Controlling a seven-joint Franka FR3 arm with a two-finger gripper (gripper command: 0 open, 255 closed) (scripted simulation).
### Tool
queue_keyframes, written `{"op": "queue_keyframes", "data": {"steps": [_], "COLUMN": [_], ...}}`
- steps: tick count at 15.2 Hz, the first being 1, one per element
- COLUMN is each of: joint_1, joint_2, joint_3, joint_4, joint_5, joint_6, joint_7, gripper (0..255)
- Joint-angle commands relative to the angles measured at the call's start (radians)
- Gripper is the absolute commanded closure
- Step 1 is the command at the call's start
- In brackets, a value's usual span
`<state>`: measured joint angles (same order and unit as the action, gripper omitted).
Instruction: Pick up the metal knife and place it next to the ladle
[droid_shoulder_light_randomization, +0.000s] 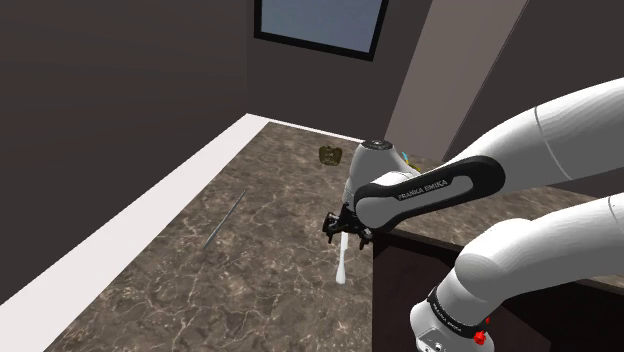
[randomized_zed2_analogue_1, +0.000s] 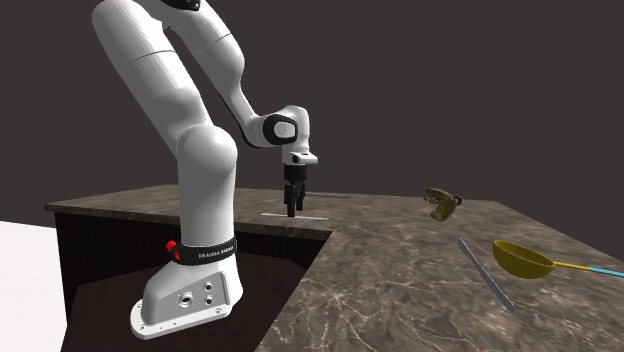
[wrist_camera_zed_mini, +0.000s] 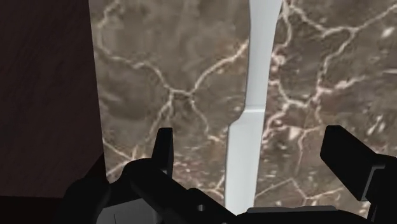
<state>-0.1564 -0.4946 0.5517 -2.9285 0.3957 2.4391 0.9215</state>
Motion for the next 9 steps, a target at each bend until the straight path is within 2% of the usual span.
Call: {"op": "queue_keyframes", "data": {"steps": [1,6,7,9], "joint_1": [0.000,0.000,0.000,0.000], "joint_2": [0.003,0.003,0.003,0.003], "joint_3": [0.001,0.001,0.001,0.001], "joint_4": [-0.001,-0.001,-0.001,-0.001], "joint_5": [0.000,0.000,0.000,0.000], "joint_6": [0.004,0.004,0.004,0.004], "joint_7": [0.001,0.001,0.001,0.001], "gripper": [0,0,255,255]}}
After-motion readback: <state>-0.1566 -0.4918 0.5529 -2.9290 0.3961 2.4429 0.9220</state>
